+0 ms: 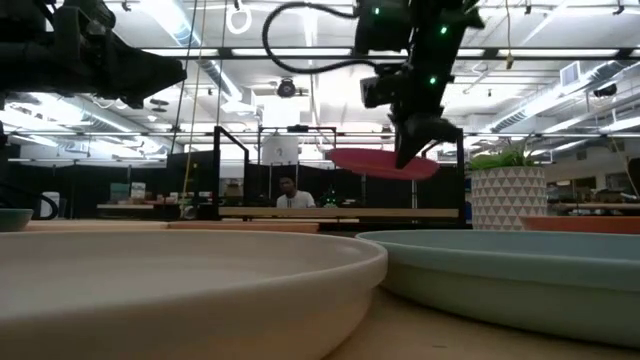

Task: Place and stack plates onto a shelf
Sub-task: Put the pink plate on the shelf

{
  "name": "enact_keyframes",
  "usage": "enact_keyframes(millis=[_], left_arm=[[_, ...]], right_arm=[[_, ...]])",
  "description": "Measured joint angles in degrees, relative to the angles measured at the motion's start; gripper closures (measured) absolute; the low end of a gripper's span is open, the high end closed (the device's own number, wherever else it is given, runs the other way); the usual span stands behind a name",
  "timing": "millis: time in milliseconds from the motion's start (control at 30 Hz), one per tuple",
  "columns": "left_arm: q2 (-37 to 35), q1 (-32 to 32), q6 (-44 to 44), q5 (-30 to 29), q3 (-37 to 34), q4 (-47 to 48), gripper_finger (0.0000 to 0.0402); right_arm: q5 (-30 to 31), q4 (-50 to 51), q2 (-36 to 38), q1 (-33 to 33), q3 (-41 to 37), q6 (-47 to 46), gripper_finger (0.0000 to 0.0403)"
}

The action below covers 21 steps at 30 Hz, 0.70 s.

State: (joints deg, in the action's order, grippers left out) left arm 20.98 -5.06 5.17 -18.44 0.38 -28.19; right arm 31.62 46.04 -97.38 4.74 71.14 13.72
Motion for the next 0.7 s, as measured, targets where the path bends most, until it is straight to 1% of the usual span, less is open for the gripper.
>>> enact_keyframes(millis=[267,467,567,700], left_arm=[[0.0,0.0,0.0,0.0,0.0,0.6,0.026],[0.0,0.0,-0.1,0.0,0.0,0.6,0.026],[0.0,0.0,-0.1,0.0,0.0,0.6,0.026],[0.0,0.0,-0.1,0.0,0.0,0.6,0.026]], right_arm=[[-4.1,-6.3,0.0,5.4,-3.7,0.0,0.0377],[-4.8,-7.0,0.0,7.1,-5.8,0.0,0.0374],[-6.1,-7.5,0.0,7.4,-6.7,0.0,0.0363],[-6.2,-7.5,0.0,7.4,-7.0,0.0,0.0337]])
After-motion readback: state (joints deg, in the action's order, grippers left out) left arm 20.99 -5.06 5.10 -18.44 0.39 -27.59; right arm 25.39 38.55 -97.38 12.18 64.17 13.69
